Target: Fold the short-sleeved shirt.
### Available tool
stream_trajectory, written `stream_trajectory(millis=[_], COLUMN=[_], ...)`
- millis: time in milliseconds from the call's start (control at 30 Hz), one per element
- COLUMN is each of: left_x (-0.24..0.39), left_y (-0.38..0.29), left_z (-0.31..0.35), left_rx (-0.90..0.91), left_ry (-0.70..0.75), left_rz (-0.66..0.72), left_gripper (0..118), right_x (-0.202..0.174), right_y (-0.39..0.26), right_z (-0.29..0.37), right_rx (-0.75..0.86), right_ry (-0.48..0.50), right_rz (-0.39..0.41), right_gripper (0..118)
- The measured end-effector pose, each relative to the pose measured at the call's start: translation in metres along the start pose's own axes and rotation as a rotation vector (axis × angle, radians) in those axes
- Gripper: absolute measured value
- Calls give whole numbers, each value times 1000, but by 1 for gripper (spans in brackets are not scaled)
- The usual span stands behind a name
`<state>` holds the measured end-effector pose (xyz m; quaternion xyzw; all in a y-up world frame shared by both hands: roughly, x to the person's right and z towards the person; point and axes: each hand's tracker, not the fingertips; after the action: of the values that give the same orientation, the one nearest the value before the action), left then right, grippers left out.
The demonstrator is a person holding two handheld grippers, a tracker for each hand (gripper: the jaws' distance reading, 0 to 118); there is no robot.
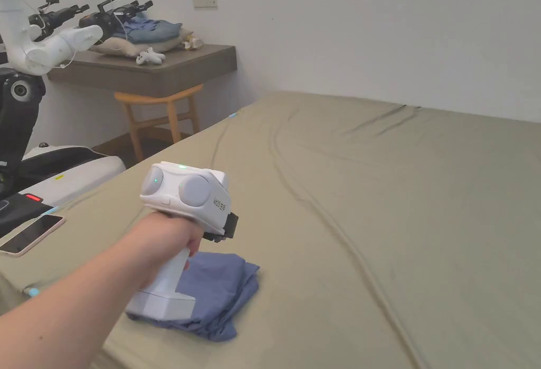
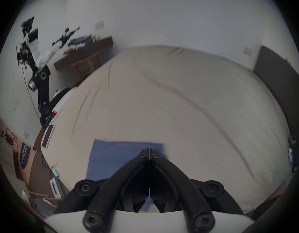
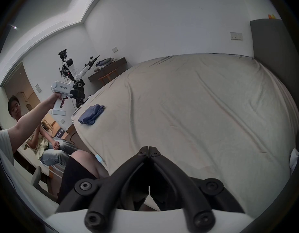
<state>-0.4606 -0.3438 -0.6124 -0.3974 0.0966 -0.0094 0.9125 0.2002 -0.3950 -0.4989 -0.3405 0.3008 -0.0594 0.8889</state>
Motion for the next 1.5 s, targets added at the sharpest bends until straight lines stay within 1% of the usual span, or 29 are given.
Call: stream_trajectory(millis=[67,133,200,267,300,333,367,400,433,467,567,600,667,700,733,767,800,833,900,967,1067,1233,1267,1300,1333,1367,1400,1433,1500], left_x=[30,61,101,138,159,174,187,199,213,224,254,261,270,274,275,277,281,287,288,292,289,292,292,291,291,291,290,289,292], left_y=[-3,-7,-15,-25,-31,-38,-47,-59,-68,-75,-92,-97,-107,-109,-116,-122,-127,-127,-132,-136,-143,-150,-150,-150,-150,-150,-150,-151,-153], left_z=[22,46,73,97,110,122,134,146,156,163,175,176,176,175,173,172,172,170,168,168,166,154,153,152,152,152,152,152,157], left_rx=[118,219,334,419,480,519,599,715,762,793,800,805,815,792,813,833,848,822,809,811,817,783,779,774,773,772,775,781,836], left_ry=[-2,-55,-102,-135,-157,-197,-225,-203,-158,-131,-200,-212,-218,-228,-249,-239,-183,-159,-208,-190,-187,-179,-181,-190,-194,-192,-183,-178,-154], left_rz=[7,32,38,4,13,11,47,112,116,111,47,11,12,5,40,62,51,-1,-19,-13,8,-15,-9,-1,6,14,30,38,22], left_gripper=[0,0,0,0,0,0,0,0,0,0,0,0,0,0,0,0,0,0,0,0,0,0,9,27,70,100,118,117,118], right_x=[4,6,-5,-9,-11,-18,-22,-26,-29,-21,-21,-22,-27,-24,-24,-24,-25,-25,-22,-21,-21,-22,-22,-20,-18,-17,-16,-14,-9], right_y=[-3,-3,2,7,9,13,15,17,17,15,9,6,4,-2,-1,-4,-5,-6,-8,-11,-16,-18,-19,-19,-19,-20,-22,-23,-27], right_z=[8,14,22,28,32,36,40,44,48,52,68,72,77,75,78,77,77,78,77,75,73,69,70,70,70,69,68,66,64], right_rx=[19,43,103,180,223,263,312,357,405,462,569,587,635,609,649,641,649,644,640,643,627,616,626,624,609,596,583,574,567], right_ry=[-39,-88,-202,-284,-340,-399,-469,-507,-530,-561,-631,-675,-753,-727,-764,-763,-770,-760,-757,-752,-736,-753,-761,-757,-748,-753,-762,-764,-765], right_rz=[22,42,74,88,91,115,137,156,183,205,188,221,328,257,295,276,280,265,236,215,224,242,238,231,228,233,237,232,220], right_gripper=[0,0,0,0,0,0,0,0,0,0,0,0,0,0,0,0,0,0,0,0,0,0,2,9,30,55,84,115,118])
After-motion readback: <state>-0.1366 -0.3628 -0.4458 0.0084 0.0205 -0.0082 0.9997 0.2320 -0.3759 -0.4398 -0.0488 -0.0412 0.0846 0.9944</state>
